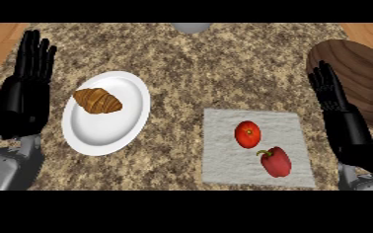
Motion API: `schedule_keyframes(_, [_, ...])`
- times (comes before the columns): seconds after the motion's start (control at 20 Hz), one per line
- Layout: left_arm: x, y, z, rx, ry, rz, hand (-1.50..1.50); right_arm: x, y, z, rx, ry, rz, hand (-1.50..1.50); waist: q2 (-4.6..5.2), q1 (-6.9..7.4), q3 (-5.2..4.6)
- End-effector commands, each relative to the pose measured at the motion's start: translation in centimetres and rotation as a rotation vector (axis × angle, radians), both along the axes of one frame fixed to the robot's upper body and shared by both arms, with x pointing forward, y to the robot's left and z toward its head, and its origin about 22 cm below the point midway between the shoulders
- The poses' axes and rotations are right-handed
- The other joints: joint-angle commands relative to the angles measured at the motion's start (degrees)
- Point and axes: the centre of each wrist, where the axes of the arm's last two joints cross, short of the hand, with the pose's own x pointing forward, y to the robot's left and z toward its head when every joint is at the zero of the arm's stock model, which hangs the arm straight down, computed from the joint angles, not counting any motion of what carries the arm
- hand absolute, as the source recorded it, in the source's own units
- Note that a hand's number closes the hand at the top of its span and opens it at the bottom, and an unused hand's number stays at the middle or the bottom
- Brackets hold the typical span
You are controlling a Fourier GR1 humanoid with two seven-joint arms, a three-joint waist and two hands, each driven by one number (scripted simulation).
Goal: Pick the tomato from the placemat and place it in the bowl
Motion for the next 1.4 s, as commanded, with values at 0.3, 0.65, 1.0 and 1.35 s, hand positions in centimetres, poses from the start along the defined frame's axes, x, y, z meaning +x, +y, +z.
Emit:
schedule_keyframes(0.3, [-1.6,-4.4,-5.1,0.06,0.268,-0.355,0.0,0.2,-5.1,2.8,-0.579,-0.001,-0.062,1.5,0.69,-1.72,-0.06])
schedule_keyframes(0.65, [-3.4,-7.1,-6.1,0.059,0.321,-0.492,0.0,1.2,2.9,-4.4,-0.27,0.122,0.038,-1.5,0.26,1.89,1.38])
schedule_keyframes(1.0, [-1.5,-7.6,-6.1,0.071,0.321,-0.49,0.0,4.2,2.2,3.2,-0.751,0.233,0.113,-1.5,0.25,1.9,1.17])
schedule_keyframes(1.35, [-2.0,-8.9,-6.5,0.09,0.319,-0.509,0.0,4.9,3.7,5.5,-1.134,0.62,0.317,-1.5,0.28,2.72,1.02])
